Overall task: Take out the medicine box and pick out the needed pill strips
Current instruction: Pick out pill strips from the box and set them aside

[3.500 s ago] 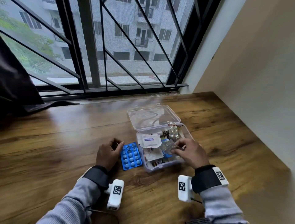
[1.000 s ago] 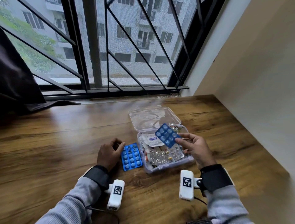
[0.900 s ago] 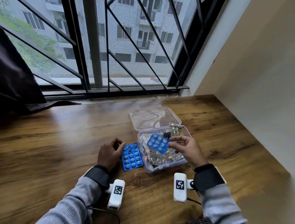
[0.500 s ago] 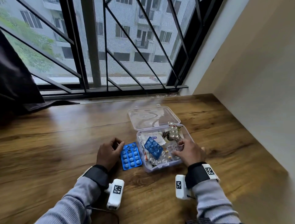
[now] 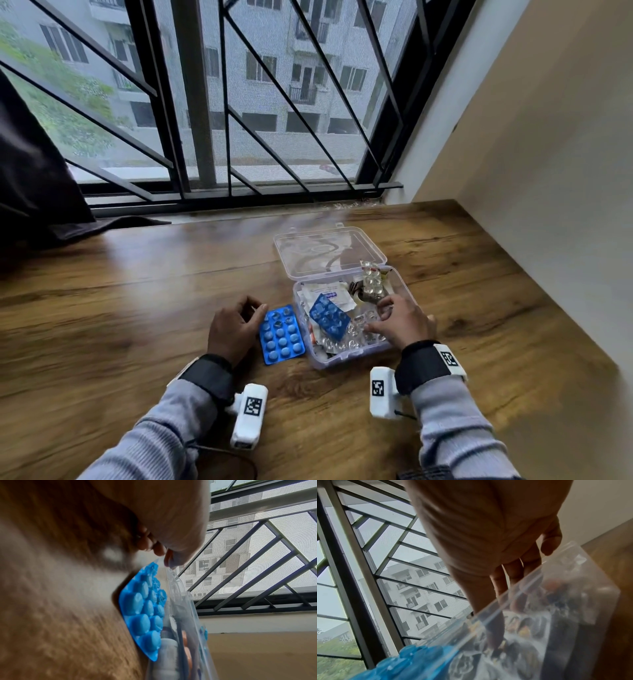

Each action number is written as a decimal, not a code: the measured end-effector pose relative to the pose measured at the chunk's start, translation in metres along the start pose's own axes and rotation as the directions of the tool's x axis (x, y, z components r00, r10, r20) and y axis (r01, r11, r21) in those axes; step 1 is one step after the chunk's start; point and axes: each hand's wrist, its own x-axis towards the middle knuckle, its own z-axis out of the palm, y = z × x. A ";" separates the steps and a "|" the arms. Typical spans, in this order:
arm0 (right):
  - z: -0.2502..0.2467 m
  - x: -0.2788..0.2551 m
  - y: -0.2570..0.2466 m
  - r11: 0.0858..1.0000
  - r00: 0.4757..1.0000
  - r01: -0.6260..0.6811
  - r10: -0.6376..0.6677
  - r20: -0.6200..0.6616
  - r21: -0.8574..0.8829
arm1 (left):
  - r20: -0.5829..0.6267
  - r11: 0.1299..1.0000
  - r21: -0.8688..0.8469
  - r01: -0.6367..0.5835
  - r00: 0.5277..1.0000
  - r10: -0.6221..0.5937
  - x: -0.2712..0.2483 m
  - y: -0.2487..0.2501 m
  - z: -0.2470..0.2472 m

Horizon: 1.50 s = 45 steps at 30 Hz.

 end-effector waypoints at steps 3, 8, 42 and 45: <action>0.002 0.007 0.007 0.997 0.998 -0.044 0.042 0.043 0.068 | 0.004 1.000 0.012 0.000 1.000 0.000 0.000 -0.002 0.000; -0.013 0.016 0.026 0.898 0.983 -0.090 0.010 0.183 0.431 | 0.009 1.000 0.022 0.005 1.000 -0.005 0.000 -0.001 0.000; -0.005 0.030 0.003 0.921 0.997 0.030 -0.057 0.056 0.387 | 0.017 1.000 0.016 0.015 1.000 -0.015 0.000 0.000 0.000; -0.001 0.022 0.009 0.994 0.996 0.026 -0.034 0.079 0.107 | 0.011 1.000 0.015 0.018 1.000 -0.019 0.000 0.000 0.000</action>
